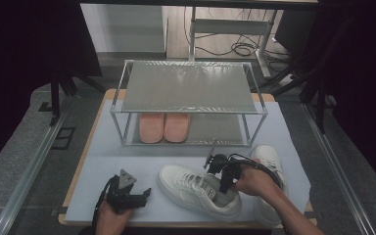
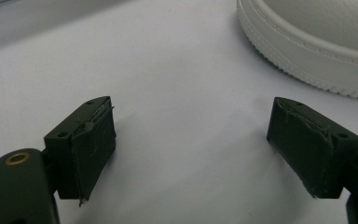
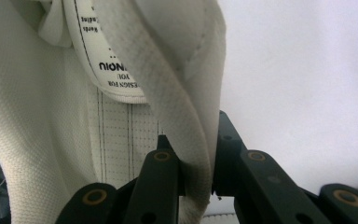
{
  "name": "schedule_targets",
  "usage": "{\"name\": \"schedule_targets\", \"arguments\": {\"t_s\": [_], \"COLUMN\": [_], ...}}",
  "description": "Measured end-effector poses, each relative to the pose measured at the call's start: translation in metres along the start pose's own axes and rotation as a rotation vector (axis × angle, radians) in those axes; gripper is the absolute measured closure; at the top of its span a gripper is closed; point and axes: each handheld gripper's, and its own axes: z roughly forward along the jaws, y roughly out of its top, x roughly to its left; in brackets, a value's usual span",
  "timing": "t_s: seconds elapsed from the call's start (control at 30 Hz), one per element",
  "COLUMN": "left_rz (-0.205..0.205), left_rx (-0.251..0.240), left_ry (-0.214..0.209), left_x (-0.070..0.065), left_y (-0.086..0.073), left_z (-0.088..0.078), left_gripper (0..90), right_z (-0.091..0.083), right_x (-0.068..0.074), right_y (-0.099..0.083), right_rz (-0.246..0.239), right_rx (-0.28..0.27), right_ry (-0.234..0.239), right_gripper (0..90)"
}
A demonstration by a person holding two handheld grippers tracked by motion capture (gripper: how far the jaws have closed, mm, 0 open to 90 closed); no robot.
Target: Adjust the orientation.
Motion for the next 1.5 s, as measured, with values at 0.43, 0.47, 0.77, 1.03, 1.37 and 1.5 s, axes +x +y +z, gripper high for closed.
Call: {"name": "schedule_targets", "arguments": {"t_s": [0.43,0.47,0.77,1.03,1.37,1.5], "left_rz": [0.003,0.002,0.003,0.005,0.004,0.003], "left_rx": [-0.001,0.0,0.002,0.004,0.004,0.004], "left_ry": [0.0,0.0,-0.001,-0.001,-0.003,-0.004], "left_x": [0.0,0.0,0.0,0.001,0.001,0.001], "left_y": [0.0,0.0,0.0,0.0,0.0,0.0], "left_z": [0.0,0.0,0.0,0.0,0.0,0.0], "left_gripper": [15.2,15.2,15.2,15.2,15.2,15.2], "right_z": [-0.027,-0.03,-0.056,-0.082,-0.114,-0.126], "right_x": [-0.003,-0.003,-0.004,0.0,0.003,0.002], "right_y": [-0.004,-0.004,-0.001,0.006,0.015,0.016], "right_rz": [0.014,0.014,0.034,0.037,0.053,0.064], "right_rx": [-0.026,-0.028,-0.065,-0.099,-0.138,-0.156], "right_ry": [0.005,0.007,0.018,0.017,0.008,0.013], "right_gripper": [83.0,83.0,83.0,83.0,83.0,83.0]}}
